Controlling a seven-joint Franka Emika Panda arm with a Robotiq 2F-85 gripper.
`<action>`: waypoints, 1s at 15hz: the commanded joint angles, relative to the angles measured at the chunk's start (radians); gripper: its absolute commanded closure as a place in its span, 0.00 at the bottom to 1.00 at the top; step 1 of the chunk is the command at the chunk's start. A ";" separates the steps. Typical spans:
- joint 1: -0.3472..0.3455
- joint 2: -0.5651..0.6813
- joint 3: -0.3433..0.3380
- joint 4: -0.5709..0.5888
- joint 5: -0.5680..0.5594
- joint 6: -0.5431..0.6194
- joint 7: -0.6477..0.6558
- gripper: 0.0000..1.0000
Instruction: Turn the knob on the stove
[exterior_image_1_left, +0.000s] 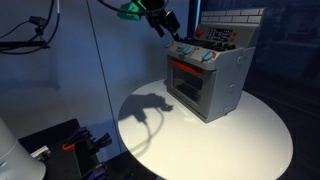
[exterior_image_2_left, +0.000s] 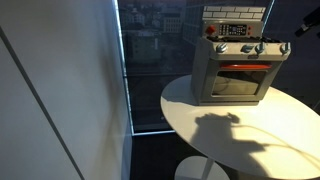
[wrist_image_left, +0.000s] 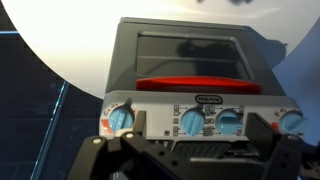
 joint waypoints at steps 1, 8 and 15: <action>0.004 0.001 -0.005 0.003 -0.004 -0.003 0.003 0.00; -0.003 0.062 -0.002 0.028 0.004 0.081 0.036 0.00; 0.003 0.176 -0.001 0.092 0.011 0.176 0.054 0.00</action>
